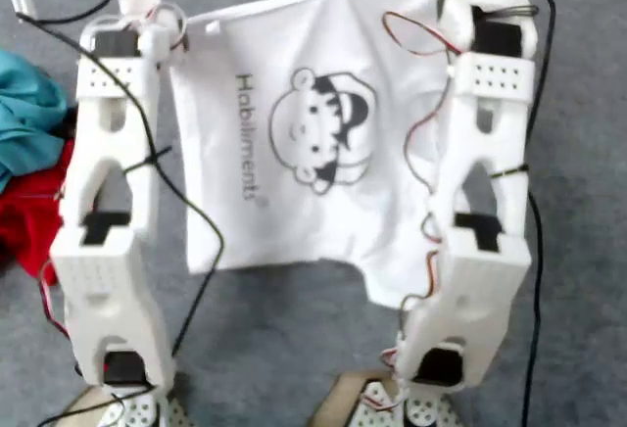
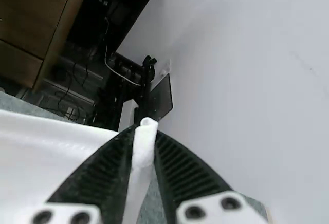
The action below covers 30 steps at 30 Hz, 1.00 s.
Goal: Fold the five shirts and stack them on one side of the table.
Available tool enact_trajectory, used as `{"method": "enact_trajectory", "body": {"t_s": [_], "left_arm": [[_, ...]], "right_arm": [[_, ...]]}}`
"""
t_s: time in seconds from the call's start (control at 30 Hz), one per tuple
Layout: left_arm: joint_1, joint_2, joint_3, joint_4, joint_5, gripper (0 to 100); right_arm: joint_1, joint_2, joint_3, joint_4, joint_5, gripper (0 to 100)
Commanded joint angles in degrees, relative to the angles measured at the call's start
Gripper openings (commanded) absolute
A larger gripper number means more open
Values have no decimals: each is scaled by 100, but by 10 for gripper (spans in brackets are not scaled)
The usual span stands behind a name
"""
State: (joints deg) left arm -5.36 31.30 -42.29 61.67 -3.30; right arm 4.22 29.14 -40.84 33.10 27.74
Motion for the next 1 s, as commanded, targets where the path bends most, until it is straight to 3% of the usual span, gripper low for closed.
{"method": "enact_trajectory", "body": {"t_s": [0.0,0.07,0.2,0.37,0.77,0.97], "left_arm": [[-202,347,-1890,1064,18,19],[-229,558,-2593,1635,9,19],[-246,804,-3763,2681,-18,19],[105,989,-4352,3947,-1134,19],[484,1033,-2497,3930,-1600,18],[545,277,-1495,3930,-1846,18]], "right_arm": [[101,-75,-92,422,-18,4],[163,-75,-233,1178,123,4],[171,-57,-532,2699,1169,4],[295,-66,-576,3420,1442,4],[418,-593,-523,4387,1811,4],[444,-1007,-145,4703,1890,4]]}}
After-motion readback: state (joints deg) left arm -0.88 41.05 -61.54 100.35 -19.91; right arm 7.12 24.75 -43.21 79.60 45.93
